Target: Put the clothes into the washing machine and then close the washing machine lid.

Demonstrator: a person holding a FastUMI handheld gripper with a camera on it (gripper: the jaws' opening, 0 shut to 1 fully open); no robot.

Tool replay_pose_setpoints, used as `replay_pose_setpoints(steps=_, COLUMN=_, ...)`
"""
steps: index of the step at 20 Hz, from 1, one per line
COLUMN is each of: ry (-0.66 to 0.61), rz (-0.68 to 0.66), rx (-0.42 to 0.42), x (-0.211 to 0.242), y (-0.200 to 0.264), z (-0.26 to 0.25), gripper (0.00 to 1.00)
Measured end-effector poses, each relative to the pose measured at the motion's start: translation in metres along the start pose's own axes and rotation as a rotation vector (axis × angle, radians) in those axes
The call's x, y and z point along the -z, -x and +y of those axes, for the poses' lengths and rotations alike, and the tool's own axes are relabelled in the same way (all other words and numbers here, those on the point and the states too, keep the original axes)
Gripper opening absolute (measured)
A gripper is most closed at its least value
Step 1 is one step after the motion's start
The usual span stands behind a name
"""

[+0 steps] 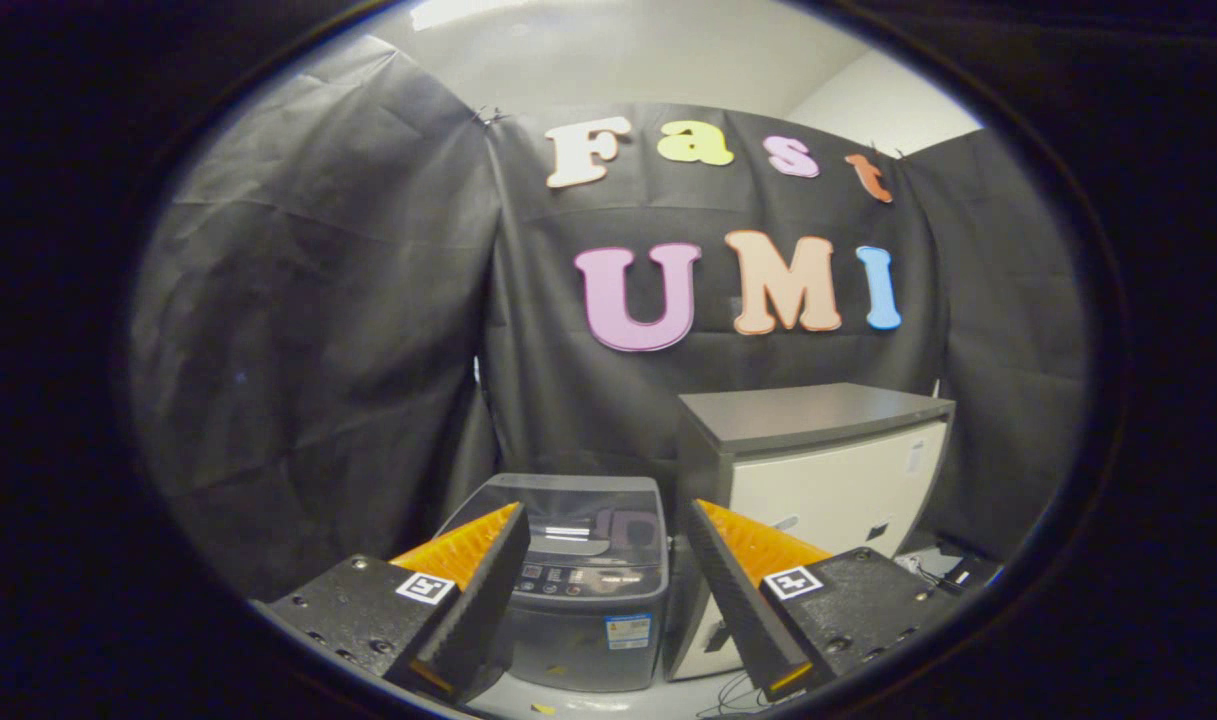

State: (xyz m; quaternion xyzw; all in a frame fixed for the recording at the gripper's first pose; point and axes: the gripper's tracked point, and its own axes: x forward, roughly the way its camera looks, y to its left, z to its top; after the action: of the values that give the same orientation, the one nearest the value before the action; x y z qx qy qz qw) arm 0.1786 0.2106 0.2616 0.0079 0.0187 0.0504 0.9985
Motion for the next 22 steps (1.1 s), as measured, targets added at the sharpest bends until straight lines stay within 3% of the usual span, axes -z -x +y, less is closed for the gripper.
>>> replay_pose_setpoints(steps=6, ry=-0.011, rz=-0.009, rx=-0.005, x=-0.007, y=0.029, z=-0.041, gripper=0.97)
replay_pose_setpoints(steps=9, ry=-0.009, rz=0.001, rx=-0.049, x=-0.011, y=0.039, z=-0.044, gripper=0.97)
replay_pose_setpoints(steps=12, ry=0.026, rz=-0.021, rx=-0.027, x=-0.025, y=0.047, z=-0.065, gripper=0.97)
replay_pose_setpoints(steps=18, ry=-0.077, rz=-0.101, rx=-0.029, x=-0.047, y=0.052, z=-0.083, gripper=0.97)
replay_pose_setpoints(steps=22, ry=-0.059, rz=-0.086, rx=-0.018, x=-0.045, y=0.051, z=-0.094, gripper=0.97)
